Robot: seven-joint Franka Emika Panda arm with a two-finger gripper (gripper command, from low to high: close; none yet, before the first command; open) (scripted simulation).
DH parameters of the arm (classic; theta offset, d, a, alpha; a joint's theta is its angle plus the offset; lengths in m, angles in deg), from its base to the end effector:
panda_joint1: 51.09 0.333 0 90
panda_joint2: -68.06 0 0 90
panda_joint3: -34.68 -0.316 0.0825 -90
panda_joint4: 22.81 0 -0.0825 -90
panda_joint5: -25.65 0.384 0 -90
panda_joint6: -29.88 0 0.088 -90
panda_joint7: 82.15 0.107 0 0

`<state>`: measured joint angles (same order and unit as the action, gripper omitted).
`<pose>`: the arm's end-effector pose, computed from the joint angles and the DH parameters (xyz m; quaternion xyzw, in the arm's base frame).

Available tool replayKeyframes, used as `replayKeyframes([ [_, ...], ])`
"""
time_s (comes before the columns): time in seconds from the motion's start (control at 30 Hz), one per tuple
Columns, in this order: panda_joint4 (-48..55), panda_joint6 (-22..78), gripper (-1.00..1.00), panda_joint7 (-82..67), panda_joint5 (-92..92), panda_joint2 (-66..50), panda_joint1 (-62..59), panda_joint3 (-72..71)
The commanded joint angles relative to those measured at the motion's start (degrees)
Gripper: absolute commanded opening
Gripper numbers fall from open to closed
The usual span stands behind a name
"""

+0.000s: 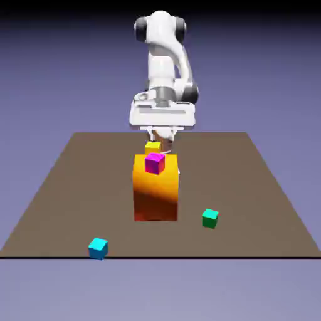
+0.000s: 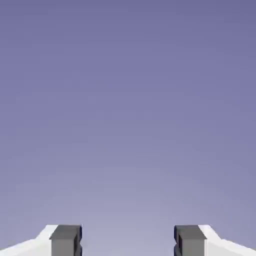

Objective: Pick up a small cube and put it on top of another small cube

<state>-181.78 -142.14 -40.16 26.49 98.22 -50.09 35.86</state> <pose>0.4009 -0.0024 0.4535 -0.8650 0.3410 -0.3407 0.1397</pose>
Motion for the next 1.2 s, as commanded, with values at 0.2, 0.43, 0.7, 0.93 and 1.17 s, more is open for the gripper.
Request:
replayKeyframes([
  [0.2,11.82,11.56,0.00,-2.73,4.91,-14.54,1.81,6.88],
  [0.43,23.64,23.13,0.00,-5.46,9.82,-29.07,3.61,13.76],
  [0.7,37.15,36.34,0.00,-8.59,15.43,-45.69,5.68,21.63],
  [0.93,48.97,47.90,0.00,-11.32,20.34,-60.22,7.48,28.51],
  [1.17,60.45,59.14,0.00,-13.97,25.11,-74.35,9.24,35.20],
])
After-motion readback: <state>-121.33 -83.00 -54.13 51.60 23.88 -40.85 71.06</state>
